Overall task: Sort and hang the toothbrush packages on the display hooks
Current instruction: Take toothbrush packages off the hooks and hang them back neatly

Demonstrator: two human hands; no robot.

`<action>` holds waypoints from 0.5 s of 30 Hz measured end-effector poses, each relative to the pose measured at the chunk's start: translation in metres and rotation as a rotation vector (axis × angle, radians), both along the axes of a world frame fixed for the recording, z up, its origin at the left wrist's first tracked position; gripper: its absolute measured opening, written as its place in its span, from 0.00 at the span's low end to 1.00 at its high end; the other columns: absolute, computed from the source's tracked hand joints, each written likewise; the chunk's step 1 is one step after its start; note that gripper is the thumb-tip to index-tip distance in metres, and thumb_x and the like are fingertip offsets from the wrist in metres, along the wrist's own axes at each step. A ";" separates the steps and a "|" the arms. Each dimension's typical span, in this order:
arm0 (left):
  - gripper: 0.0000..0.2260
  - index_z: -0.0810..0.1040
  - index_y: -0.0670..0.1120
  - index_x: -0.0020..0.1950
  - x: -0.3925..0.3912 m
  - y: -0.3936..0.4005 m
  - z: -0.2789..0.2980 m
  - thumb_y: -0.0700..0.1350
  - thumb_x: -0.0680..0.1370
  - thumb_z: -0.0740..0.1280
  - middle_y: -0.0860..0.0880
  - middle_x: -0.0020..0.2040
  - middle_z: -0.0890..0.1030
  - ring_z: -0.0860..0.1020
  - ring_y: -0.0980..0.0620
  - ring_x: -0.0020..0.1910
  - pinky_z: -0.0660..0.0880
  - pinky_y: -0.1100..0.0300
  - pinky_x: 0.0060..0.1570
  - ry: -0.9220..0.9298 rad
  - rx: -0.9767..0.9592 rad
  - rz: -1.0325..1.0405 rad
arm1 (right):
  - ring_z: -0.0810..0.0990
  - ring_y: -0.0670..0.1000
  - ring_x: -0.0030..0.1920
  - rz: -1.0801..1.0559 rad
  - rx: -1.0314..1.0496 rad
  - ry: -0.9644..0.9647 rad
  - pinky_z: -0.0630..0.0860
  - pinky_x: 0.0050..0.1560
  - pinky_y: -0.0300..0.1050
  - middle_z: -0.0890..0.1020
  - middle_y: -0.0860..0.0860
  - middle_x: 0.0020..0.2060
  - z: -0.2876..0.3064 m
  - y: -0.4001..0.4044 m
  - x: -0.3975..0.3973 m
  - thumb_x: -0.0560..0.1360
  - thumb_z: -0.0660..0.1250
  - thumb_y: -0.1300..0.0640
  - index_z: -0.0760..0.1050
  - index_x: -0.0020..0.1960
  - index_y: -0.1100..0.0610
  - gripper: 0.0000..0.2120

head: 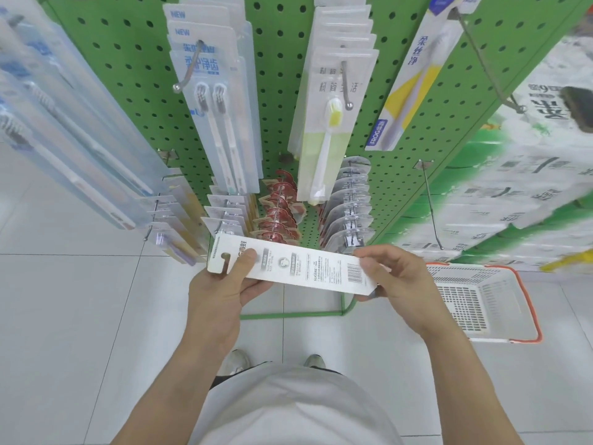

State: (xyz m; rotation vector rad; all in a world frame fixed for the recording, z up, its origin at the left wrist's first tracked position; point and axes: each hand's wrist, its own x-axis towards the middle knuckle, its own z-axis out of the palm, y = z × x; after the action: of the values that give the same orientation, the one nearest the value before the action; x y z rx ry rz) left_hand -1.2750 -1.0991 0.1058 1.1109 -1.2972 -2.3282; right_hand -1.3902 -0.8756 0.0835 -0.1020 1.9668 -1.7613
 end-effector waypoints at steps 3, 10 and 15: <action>0.03 0.81 0.42 0.51 -0.002 0.005 0.005 0.37 0.79 0.68 0.42 0.48 0.87 0.86 0.44 0.48 0.83 0.57 0.41 0.020 0.008 0.006 | 0.82 0.50 0.56 0.087 0.105 0.158 0.83 0.48 0.46 0.84 0.48 0.56 -0.001 0.003 0.003 0.75 0.73 0.56 0.84 0.54 0.51 0.07; 0.05 0.81 0.37 0.53 -0.007 0.019 0.021 0.37 0.79 0.68 0.39 0.51 0.86 0.85 0.41 0.52 0.83 0.53 0.49 0.062 -0.027 -0.132 | 0.59 0.38 0.77 0.342 0.441 0.665 0.49 0.80 0.55 0.69 0.38 0.74 0.005 -0.012 0.025 0.70 0.75 0.38 0.76 0.68 0.39 0.28; 0.13 0.80 0.39 0.55 -0.014 0.036 0.038 0.45 0.75 0.74 0.41 0.52 0.86 0.85 0.44 0.51 0.83 0.53 0.51 0.147 -0.215 -0.249 | 0.73 0.37 0.69 0.228 0.329 0.879 0.69 0.69 0.34 0.74 0.37 0.67 0.002 -0.014 0.023 0.78 0.68 0.65 0.79 0.67 0.53 0.19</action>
State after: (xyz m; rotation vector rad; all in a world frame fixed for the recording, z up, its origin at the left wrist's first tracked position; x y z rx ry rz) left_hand -1.2887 -1.0630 0.1439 0.7348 -1.6619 -2.3154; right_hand -1.3670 -0.8901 0.0858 -1.0932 2.6591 -1.3117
